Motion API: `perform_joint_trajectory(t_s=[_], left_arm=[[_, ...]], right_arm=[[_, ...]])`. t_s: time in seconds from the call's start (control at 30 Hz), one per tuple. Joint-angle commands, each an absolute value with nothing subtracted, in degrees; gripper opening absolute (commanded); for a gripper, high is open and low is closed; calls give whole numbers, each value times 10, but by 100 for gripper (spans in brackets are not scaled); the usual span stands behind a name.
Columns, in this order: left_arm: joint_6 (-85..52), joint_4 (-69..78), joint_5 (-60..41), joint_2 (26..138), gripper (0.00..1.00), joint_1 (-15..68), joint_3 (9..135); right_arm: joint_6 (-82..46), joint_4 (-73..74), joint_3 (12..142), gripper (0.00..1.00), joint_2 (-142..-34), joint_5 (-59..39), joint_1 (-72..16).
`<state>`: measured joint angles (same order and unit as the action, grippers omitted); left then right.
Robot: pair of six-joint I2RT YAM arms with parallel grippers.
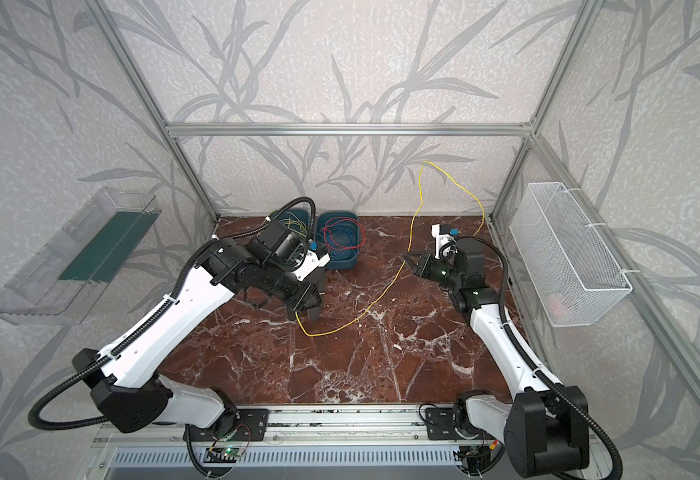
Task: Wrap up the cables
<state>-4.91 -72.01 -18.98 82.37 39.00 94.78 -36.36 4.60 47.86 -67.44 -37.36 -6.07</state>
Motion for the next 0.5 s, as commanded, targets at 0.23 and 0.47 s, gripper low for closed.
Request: perform_joint_trajectory(t_s=[0.23, 0.47], left_arm=[[-37, -707, -116, 788, 56, 393, 993], [-34, -706, -121, 812, 60, 392, 969]], right_arm=[[-361, 55, 494, 0, -660, -379, -63], [-361, 55, 491, 0, -653, -384, -64]])
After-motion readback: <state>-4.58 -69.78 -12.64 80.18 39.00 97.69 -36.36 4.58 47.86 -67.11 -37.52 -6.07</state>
